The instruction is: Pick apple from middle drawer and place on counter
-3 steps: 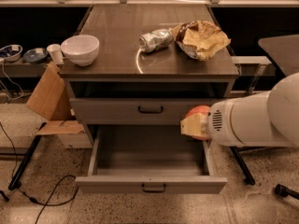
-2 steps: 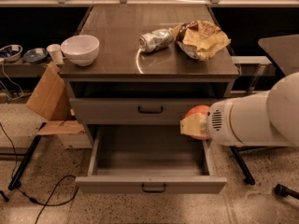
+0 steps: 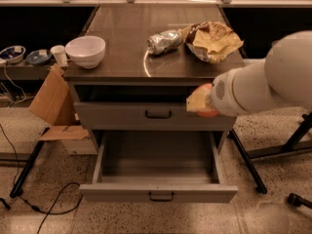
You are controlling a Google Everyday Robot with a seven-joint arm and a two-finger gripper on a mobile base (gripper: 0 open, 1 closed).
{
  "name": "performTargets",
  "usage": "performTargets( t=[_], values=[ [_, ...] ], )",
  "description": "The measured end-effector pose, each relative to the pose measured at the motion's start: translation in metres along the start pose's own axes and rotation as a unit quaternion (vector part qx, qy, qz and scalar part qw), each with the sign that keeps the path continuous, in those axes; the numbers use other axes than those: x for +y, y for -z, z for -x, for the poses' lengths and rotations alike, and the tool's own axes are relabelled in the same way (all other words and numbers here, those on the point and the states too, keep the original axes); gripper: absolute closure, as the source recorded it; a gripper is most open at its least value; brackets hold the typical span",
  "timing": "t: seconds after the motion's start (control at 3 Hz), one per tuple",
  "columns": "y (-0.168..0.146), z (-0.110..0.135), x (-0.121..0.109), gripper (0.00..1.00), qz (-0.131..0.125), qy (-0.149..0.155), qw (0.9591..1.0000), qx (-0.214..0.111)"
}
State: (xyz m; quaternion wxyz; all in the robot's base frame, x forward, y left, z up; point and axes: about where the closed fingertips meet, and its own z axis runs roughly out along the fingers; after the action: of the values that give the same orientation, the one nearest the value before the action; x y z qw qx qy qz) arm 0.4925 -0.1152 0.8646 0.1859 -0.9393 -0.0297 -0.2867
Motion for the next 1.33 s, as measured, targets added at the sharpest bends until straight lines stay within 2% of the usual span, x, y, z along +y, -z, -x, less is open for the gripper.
performTargets(
  t=[0.33, 0.67, 1.0, 1.33],
  values=[
    [-0.016, -0.067, -0.014, 1.00, -0.012, 0.021, 0.9996, 0.012],
    [-0.028, -0.104, -0.036, 1.00, -0.025, 0.043, 0.9986, 0.020],
    [-0.065, -0.135, -0.065, 1.00, -0.030, 0.042, 0.9981, 0.035],
    [-0.088, -0.146, -0.079, 1.00, -0.025, 0.030, 0.9984, 0.042]
  ],
)
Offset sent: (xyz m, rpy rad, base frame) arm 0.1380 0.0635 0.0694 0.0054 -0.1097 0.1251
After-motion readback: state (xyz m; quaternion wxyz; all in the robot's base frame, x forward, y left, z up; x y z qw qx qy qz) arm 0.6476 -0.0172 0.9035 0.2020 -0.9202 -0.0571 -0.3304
